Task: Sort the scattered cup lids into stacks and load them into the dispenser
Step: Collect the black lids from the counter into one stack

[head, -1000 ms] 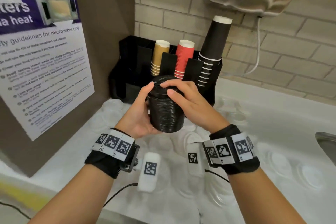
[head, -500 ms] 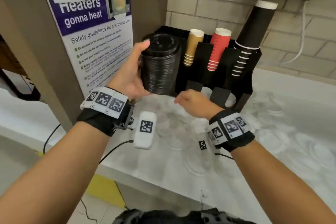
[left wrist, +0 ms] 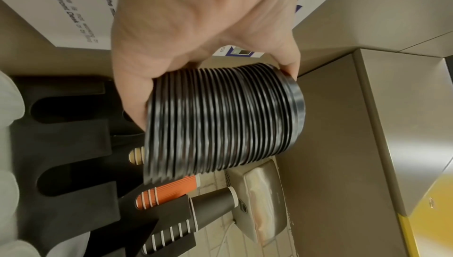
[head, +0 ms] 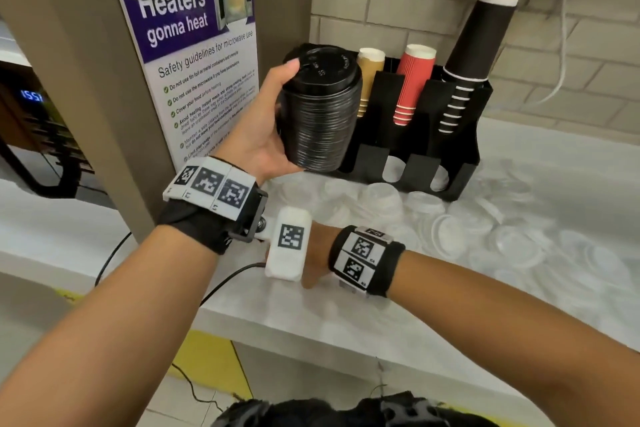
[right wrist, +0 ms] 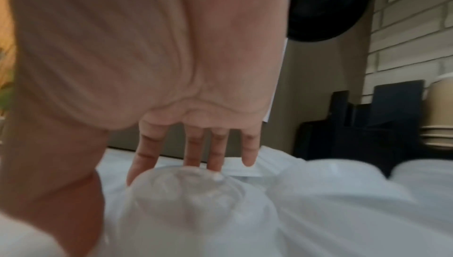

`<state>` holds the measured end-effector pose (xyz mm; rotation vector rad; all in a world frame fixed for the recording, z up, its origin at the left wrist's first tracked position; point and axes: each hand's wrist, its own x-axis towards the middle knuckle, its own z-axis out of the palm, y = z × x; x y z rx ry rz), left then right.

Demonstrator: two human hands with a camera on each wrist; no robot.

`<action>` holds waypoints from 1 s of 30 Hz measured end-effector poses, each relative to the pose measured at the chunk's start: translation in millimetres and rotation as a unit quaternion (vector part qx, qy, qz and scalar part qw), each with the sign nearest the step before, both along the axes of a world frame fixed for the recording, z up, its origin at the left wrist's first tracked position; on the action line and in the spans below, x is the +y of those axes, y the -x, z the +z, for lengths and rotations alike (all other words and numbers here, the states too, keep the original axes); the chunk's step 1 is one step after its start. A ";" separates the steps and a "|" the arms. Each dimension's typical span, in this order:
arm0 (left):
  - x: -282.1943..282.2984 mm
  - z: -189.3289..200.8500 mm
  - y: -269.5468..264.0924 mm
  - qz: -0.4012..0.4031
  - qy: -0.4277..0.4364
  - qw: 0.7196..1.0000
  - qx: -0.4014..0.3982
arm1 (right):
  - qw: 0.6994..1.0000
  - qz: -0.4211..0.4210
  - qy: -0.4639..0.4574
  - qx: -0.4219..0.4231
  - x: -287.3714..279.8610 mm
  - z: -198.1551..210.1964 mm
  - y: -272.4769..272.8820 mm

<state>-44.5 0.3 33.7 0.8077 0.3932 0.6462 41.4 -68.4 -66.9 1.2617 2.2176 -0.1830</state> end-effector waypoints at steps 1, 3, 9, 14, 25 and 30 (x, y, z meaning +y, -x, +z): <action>0.5 1.1 0.6 0.007 0.005 1.000 0.001 | 1.000 0.006 -0.004 -0.013 -2.1 2.0 -6.6; 1.4 4.3 -0.3 0.026 0.026 0.999 0.002 | 1.000 0.007 -0.006 -0.011 -4.7 5.4 -23.0; 5.4 10.9 -7.0 0.032 0.027 0.999 0.004 | 1.000 -0.007 -0.018 -0.020 0.4 5.8 -58.6; 10.9 1.3 -11.4 0.027 0.026 0.999 0.007 | 0.973 -0.083 -0.060 0.208 -15.9 28.8 -76.9; 14.0 -2.3 -32.3 -0.009 0.006 1.000 0.000 | 0.988 0.128 0.072 -0.045 -106.2 4.7 -97.4; 11.9 -2.6 -35.0 -0.006 0.019 1.000 0.002 | 0.989 0.130 0.061 -0.035 -110.4 2.7 -102.9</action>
